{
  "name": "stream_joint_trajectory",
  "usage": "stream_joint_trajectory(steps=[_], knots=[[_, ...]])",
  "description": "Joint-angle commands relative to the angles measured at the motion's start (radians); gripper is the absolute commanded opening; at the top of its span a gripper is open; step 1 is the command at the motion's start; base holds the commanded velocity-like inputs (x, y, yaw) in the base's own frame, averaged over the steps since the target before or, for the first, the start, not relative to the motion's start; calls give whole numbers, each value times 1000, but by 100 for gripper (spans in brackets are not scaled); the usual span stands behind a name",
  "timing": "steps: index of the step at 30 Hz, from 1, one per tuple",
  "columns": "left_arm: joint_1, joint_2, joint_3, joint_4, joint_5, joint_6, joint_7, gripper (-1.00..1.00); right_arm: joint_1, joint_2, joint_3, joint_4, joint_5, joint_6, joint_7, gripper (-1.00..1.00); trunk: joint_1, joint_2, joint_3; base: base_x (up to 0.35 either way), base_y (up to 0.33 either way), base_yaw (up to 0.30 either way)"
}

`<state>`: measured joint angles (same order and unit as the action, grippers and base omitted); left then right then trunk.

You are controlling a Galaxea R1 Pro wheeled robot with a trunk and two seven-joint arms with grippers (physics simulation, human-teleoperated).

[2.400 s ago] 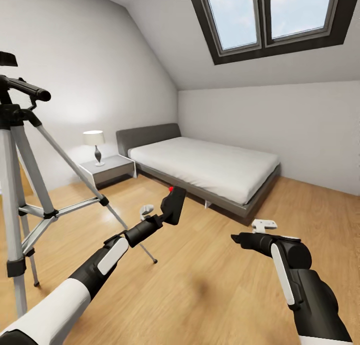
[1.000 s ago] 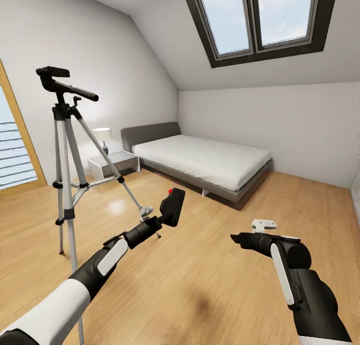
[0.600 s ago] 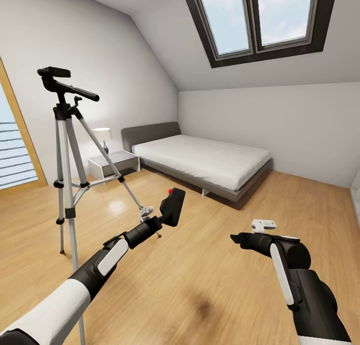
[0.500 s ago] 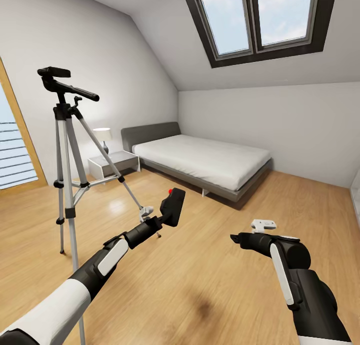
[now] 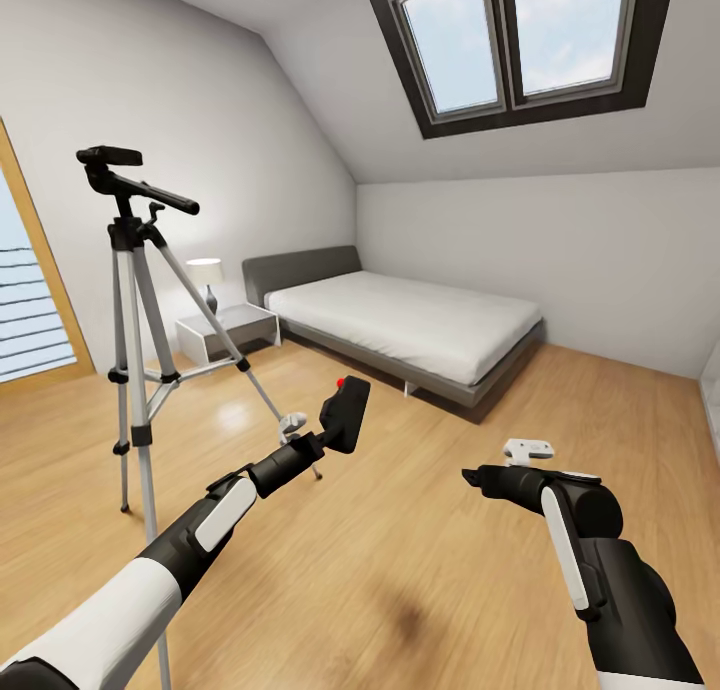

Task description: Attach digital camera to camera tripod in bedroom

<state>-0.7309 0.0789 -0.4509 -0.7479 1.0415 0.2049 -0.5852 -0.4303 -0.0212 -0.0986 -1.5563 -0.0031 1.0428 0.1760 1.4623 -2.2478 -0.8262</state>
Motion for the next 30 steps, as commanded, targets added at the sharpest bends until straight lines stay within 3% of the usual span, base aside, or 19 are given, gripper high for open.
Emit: stream_joint_trajectory(steps=[1,30], knots=[[-1,1,-3,0,10,6,-2,-100,-1,0,-1,-1,0,4,3,100,-4,7,2,0,0,0],[-1,0,-2,1,12,7,-7,-100,-1,0,-1,1,5,4,3,100,-115,210,93,0,0,0]])
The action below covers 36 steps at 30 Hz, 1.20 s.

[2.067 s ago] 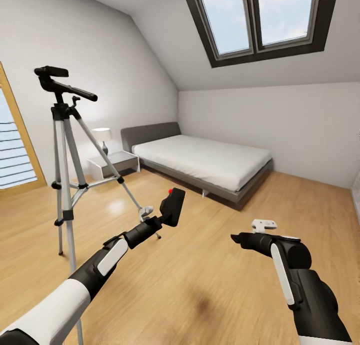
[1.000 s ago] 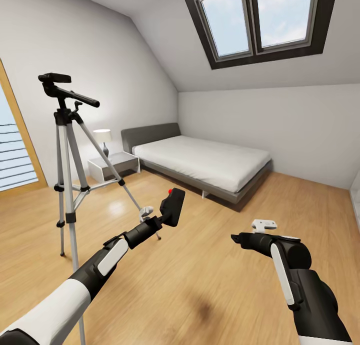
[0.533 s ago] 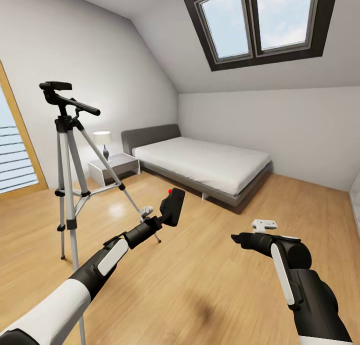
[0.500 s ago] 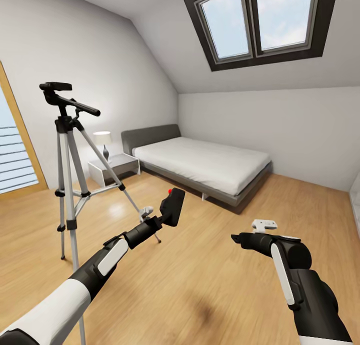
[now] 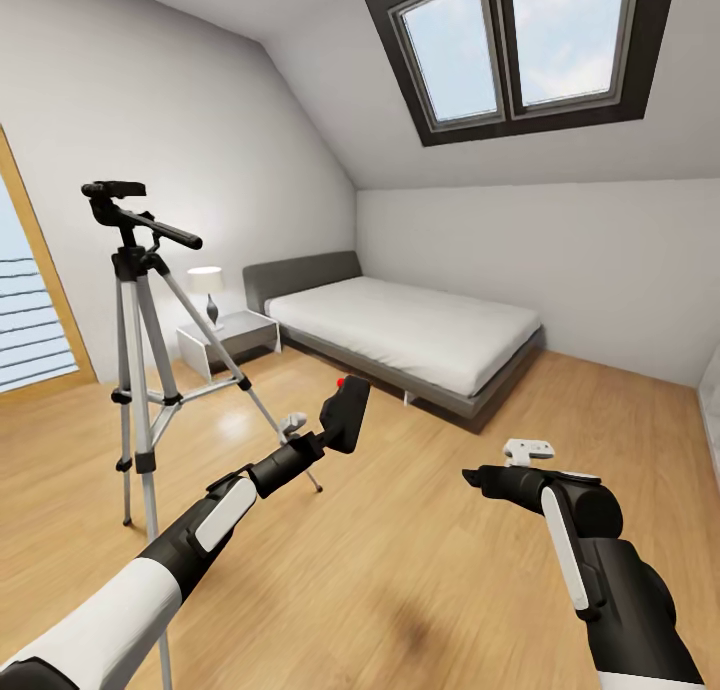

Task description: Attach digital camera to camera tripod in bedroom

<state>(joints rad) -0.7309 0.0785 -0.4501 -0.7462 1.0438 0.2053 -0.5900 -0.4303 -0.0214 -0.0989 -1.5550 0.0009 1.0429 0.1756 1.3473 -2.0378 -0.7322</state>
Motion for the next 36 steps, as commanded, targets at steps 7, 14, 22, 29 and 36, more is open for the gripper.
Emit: stream_joint_trajectory(steps=[7,14,22,29,36], knots=[[-1,0,-3,1,10,9,3,-100,-1,0,-1,-2,2,4,4,100,-27,49,21,0,0,0],[-1,-1,-1,31,10,10,5,-100,-1,0,-1,-1,2,4,2,100,-54,98,43,0,0,0],[-1,-2,2,51,10,12,6,-100,-1,0,-1,-1,2,4,0,100,-85,154,68,0,0,0],[-1,-3,4,59,9,16,8,-100,-1,0,-1,0,2,4,-4,100,-111,203,90,0,0,0],[-1,-3,7,87,9,19,9,-100,-1,1,2,4,3,4,-5,100,-138,252,112,0,0,0]])
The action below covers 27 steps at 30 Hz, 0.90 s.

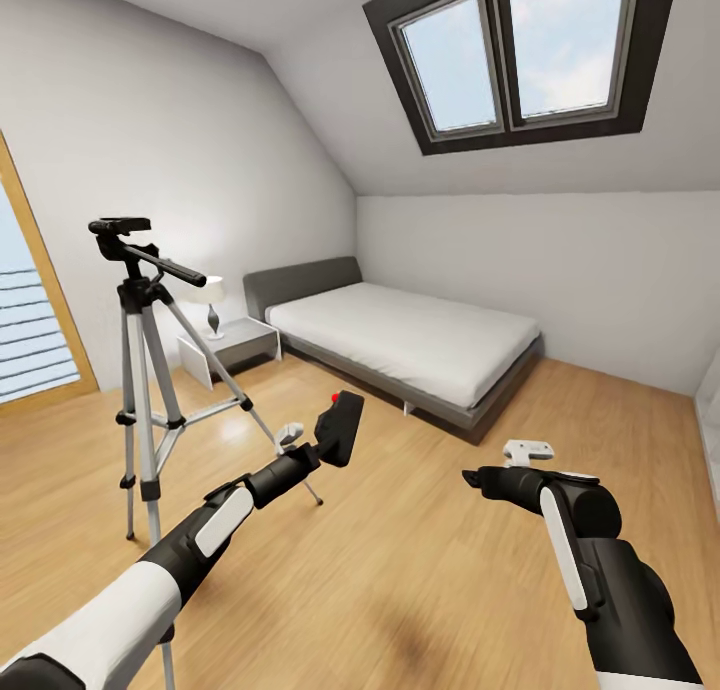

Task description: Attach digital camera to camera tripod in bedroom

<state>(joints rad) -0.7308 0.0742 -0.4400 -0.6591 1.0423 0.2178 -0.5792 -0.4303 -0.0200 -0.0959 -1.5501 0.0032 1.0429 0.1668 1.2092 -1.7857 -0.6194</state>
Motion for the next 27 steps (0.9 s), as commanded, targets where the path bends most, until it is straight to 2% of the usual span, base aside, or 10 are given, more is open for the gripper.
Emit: stream_joint_trajectory(steps=[1,15,27], knots=[[-1,1,-3,1,10,6,-2,-100,-1,0,-1,0,1,4,4,100,-4,7,2,0,0,0],[-1,0,-2,2,10,5,-1,-100,-1,-1,-3,3,-4,-13,2,100,-58,105,46,0,0,0],[-1,-1,-3,3,10,0,-1,-100,-1,-2,-4,22,-8,-72,2,100,-104,189,84,0,0,0]])
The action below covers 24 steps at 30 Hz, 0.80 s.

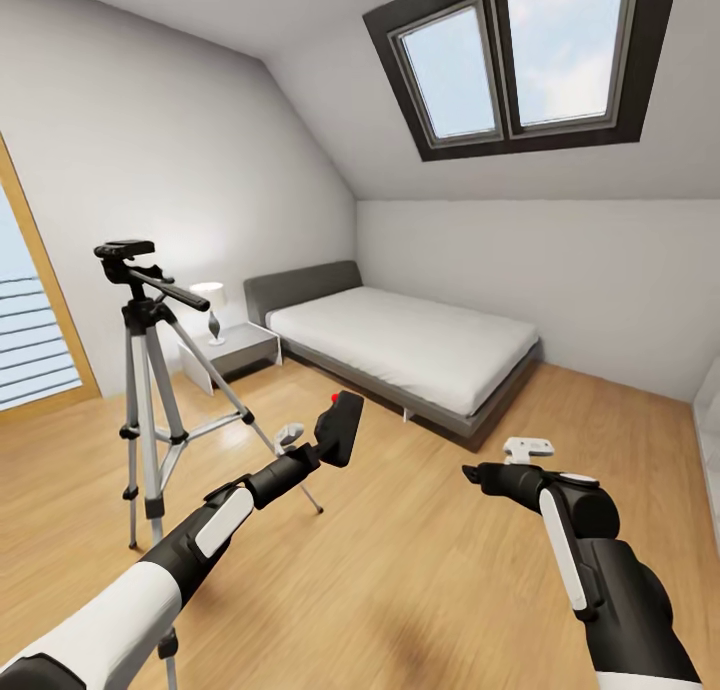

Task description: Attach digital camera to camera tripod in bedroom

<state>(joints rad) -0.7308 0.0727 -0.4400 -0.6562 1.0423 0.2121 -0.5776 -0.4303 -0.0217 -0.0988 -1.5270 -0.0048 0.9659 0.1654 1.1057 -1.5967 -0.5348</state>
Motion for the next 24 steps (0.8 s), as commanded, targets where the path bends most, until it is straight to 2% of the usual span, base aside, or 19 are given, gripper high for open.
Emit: stream_joint_trajectory(steps=[1,24], knots=[[-1,1,-3,0,10,6,-2,-100,-1,0,-1,1,0,3,3,100,-4,7,2,0,0,0],[-1,-8,-3,0,9,3,-1,-100,-1,0,2,10,0,-5,3,100,-92,168,74,0,0,0]])
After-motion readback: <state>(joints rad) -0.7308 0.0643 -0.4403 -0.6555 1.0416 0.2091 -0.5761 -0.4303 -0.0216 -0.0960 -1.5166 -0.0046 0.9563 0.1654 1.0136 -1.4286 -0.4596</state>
